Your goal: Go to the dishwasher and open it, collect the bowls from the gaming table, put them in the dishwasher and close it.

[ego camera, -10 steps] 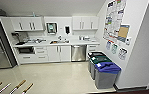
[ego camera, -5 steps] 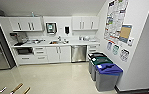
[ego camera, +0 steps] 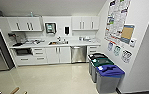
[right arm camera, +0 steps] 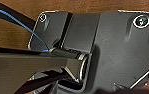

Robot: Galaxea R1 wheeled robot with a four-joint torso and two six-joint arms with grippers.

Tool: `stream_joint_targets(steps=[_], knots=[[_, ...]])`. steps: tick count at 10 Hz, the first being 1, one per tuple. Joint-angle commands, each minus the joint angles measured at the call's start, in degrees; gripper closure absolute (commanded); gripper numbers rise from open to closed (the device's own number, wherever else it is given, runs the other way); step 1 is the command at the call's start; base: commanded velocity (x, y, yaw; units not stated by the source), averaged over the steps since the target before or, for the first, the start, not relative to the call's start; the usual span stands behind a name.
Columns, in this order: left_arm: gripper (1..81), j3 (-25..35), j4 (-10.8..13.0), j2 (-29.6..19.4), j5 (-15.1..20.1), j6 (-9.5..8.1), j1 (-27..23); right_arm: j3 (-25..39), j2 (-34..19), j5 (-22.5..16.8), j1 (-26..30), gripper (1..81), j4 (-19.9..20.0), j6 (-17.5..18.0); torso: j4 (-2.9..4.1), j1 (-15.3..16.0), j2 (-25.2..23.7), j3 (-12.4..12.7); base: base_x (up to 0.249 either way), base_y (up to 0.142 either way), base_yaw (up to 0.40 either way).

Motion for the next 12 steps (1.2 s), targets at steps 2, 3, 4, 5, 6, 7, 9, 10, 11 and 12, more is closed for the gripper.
stream_joint_targets(steps=[2, 3, 4, 5, 6, 7, 9, 10, 11, 12], knots=[[1.0, 0.41, -0.19, -0.58, 2.87, 0.08, -2.82, 0.38, 0.21, -2.96, 2.63, 1.0, -0.72, -0.26, 0.0, 0.0, 0.0, 0.0, 0.116, 0.0, 0.0], [1.0, 0.49, -0.19, -0.49, 2.87, 0.08, -2.91, 0.38, 0.22, -2.96, 2.62, 1.0, -0.9, -0.26, 0.0, 0.0, 0.0, 0.0, 0.116, 0.0, 0.0], [1.0, 0.49, -0.19, -0.49, 2.87, 0.08, -2.91, 0.38, 0.22, -2.96, 2.71, 1.0, -0.99, -0.26, 0.0, 0.0, 0.0, 0.0, 0.116, 0.0, 0.0], [1.0, 0.49, -0.19, -0.49, 2.87, 0.08, -2.83, 0.38, 0.22, -2.96, 2.71, 1.0, -0.99, -0.26, 0.0, 0.02, 0.0, 0.0, 0.116, 0.0, 0.0], [1.0, 0.49, -0.19, -0.58, 2.87, 0.08, -2.91, 0.38, 0.22, -2.96, 2.71, 1.0, -0.99, -0.26, 0.0, 0.0, 0.0, 0.0, 0.116, 0.0, 0.0], [1.0, 0.41, -0.19, -0.58, 2.87, 0.08, -2.91, 0.38, 0.22, -2.96, 2.71, 1.0, -0.99, -0.26, 0.0, 0.0, 0.0, 0.0, 0.116, 0.0, 0.0], [1.0, 0.41, -0.19, -0.58, 2.87, 0.08, -2.91, 0.38, 0.22, -2.96, 2.62, 1.0, -0.9, -0.26, 0.0, 0.0, 0.0, 0.0, 0.116, 0.0, 0.0], [1.0, 0.41, -0.19, -0.58, 2.87, 0.08, -2.83, 0.38, 0.22, -2.96, 2.62, 1.0, -0.99, -0.26, 0.0, 0.0, 0.0, 0.0, 0.116, 0.0, 0.0], [1.0, 0.41, -0.19, -0.58, 2.87, 0.08, -2.83, 0.38, 0.22, -2.96, 2.62, 1.0, -0.99, -0.26, 0.0, 0.0, 0.0, 0.0, 0.116, 0.0, 0.0], [1.0, 0.32, -0.19, -0.58, 2.87, 0.08, -2.91, 0.38, 0.22, -2.96, 2.62, 1.0, -0.9, -0.26, 0.0, 0.0, 0.0, 0.0, 0.116, 0.0, 0.0]])
